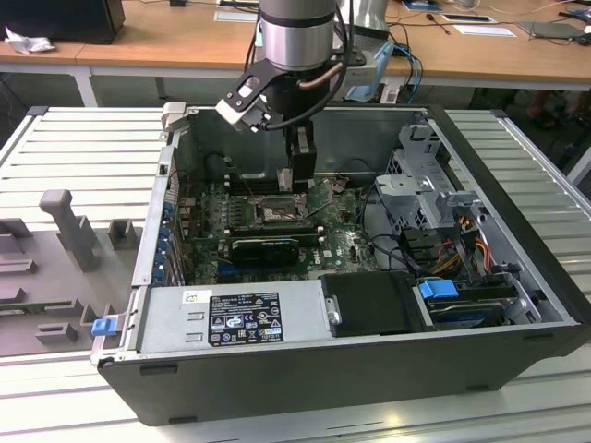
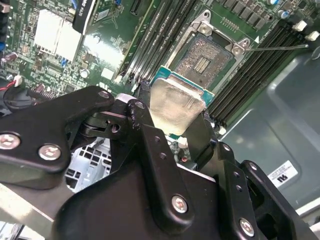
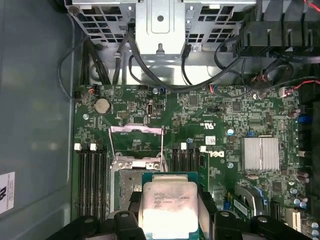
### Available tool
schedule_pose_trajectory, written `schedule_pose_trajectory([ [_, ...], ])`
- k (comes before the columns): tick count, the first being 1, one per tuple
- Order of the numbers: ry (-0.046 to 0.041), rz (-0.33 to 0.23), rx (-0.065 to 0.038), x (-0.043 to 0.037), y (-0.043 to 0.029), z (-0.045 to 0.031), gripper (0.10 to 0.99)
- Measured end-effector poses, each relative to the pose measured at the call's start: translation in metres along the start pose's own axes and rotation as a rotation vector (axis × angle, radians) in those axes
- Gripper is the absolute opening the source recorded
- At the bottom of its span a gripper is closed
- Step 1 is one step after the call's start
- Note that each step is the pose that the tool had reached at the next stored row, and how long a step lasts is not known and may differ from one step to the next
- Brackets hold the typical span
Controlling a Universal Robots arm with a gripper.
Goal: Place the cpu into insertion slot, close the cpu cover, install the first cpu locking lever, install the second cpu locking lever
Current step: 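Place the cpu into insertion slot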
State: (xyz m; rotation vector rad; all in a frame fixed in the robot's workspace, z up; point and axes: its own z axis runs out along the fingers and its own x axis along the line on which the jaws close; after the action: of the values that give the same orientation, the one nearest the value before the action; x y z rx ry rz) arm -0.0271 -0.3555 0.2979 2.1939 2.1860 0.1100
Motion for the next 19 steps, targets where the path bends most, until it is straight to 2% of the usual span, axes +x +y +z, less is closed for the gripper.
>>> schedule_pose_trajectory([
  [4,0.0,0.0,0.0,0.0004,-0.0009,0.0113,0.525],
  [11,0.0003,-0.002,0.0,0.0008,-0.0023,0.0266,0.525],
  [12,-0.0001,-0.002,0.0,0.002,-0.0028,0.0299,0.525],
  [14,0.0006,-0.003,0.0,0.0104,-0.0032,0.0364,0.525],
  [16,0.0011,-0.004,0.0,0.0139,-0.0039,0.04,0.525],
  [19,0.0021,-0.01,0.0,0.0185,-0.0125,0.0478,0.525],
])
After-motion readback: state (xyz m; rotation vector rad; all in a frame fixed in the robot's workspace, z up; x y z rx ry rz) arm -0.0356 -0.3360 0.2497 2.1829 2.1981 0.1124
